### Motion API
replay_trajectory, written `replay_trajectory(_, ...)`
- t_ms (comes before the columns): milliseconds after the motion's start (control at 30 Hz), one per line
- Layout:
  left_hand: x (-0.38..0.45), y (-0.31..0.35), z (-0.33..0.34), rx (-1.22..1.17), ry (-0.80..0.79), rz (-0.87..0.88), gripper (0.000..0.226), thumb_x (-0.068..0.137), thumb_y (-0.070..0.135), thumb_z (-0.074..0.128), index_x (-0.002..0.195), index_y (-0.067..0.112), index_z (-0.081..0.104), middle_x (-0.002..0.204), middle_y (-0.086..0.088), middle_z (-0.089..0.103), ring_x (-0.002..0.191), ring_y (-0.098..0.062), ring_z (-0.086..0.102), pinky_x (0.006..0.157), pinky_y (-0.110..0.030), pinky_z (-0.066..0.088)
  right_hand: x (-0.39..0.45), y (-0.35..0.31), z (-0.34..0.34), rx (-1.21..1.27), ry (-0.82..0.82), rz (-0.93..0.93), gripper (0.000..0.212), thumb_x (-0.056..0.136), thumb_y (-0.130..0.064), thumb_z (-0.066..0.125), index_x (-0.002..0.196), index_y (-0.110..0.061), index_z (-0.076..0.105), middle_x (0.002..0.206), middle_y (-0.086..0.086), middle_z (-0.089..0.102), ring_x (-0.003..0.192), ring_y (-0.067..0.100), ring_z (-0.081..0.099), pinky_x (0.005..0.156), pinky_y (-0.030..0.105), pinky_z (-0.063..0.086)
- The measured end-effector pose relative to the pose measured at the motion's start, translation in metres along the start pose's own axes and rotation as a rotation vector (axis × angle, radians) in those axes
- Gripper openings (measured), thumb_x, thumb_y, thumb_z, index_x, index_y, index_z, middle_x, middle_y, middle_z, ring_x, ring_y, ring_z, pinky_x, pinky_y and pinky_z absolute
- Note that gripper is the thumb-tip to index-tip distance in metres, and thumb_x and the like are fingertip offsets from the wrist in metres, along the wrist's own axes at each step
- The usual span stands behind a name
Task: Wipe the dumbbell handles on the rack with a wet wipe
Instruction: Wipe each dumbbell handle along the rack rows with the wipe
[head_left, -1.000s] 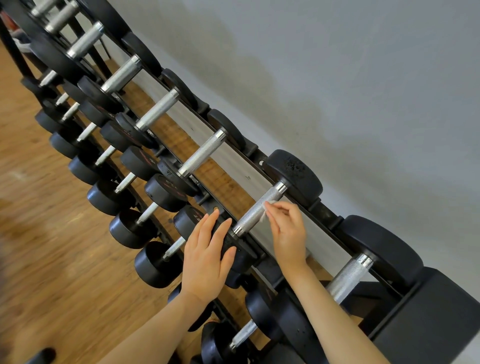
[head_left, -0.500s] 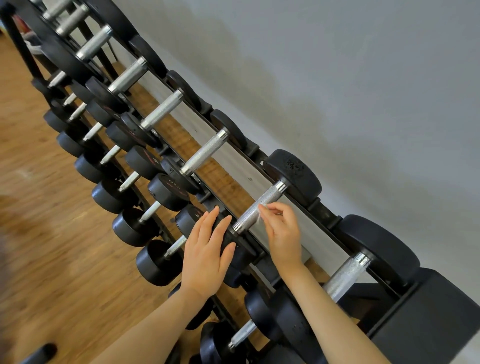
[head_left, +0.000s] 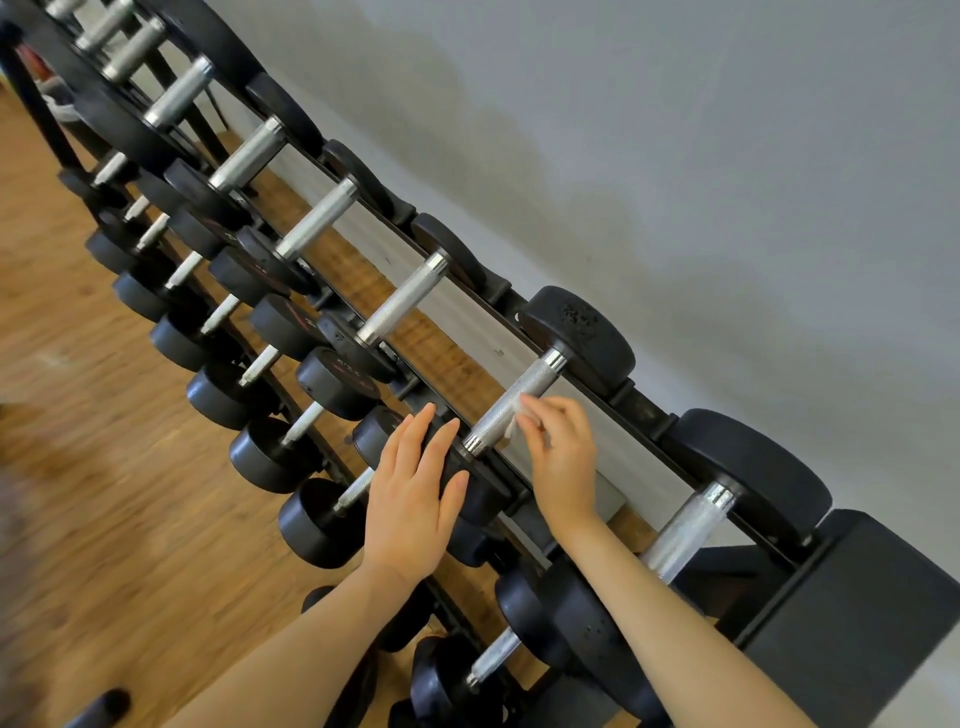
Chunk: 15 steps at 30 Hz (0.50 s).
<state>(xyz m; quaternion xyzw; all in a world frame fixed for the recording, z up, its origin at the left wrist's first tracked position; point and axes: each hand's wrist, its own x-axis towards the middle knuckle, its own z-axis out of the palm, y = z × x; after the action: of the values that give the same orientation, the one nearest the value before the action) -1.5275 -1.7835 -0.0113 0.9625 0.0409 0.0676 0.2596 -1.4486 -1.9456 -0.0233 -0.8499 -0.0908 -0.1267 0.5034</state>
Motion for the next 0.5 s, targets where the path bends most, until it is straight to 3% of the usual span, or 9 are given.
replay_trajectory(100, -0.0002, -0.0006, -0.0002, -0.004, -0.004, -0.008, 0.053, 0.099, 0.047, 0.032, 0.148, 0.028, 0.035, 0.158, 0.001, 0.028, 0.146, -0.025, 0.022, 0.114, -0.044, 0.023, 0.0032, 0.0005, 0.0026, 0.036, 0.079, 0.027, 0.016, 0.093, -0.007, 0.063, 0.108, -0.002, 0.068, 0.103, 0.005, 0.057, 0.092, -0.003, 0.055, 0.079, 0.009, 0.047)
replay_trajectory(267, -0.0008, -0.0008, -0.0009, 0.000, -0.009, 0.000, 0.054, 0.099, 0.047, 0.032, 0.149, 0.026, 0.036, 0.159, 0.000, 0.028, 0.146, -0.024, 0.021, 0.115, -0.042, 0.022, -0.0063, 0.0006, 0.0083, -0.105, -0.078, -0.225, 0.022, 0.094, -0.021, 0.056, 0.101, -0.004, 0.069, 0.100, 0.005, 0.060, 0.094, 0.008, 0.054, 0.083, 0.014, 0.047)
replay_trajectory(433, -0.0009, -0.0010, -0.0022, -0.011, -0.021, -0.002, 0.054, 0.099, 0.048, 0.031, 0.149, 0.028, 0.034, 0.159, 0.000, 0.028, 0.146, -0.026, 0.022, 0.115, -0.044, 0.024, -0.0021, 0.0024, 0.0046, -0.026, -0.002, -0.060, 0.025, 0.094, -0.023, 0.056, 0.108, -0.006, 0.066, 0.106, 0.001, 0.055, 0.094, 0.007, 0.056, 0.082, 0.015, 0.049)
replay_trajectory(500, -0.0010, -0.0011, -0.0025, -0.018, -0.022, 0.003, 0.053, 0.099, 0.048, 0.031, 0.149, 0.030, 0.032, 0.159, 0.000, 0.027, 0.146, -0.026, 0.022, 0.115, -0.046, 0.025, -0.0036, 0.0022, 0.0056, -0.060, -0.029, -0.091, 0.021, 0.093, -0.019, 0.058, 0.107, -0.005, 0.066, 0.105, 0.002, 0.054, 0.094, 0.005, 0.054, 0.083, 0.011, 0.047)
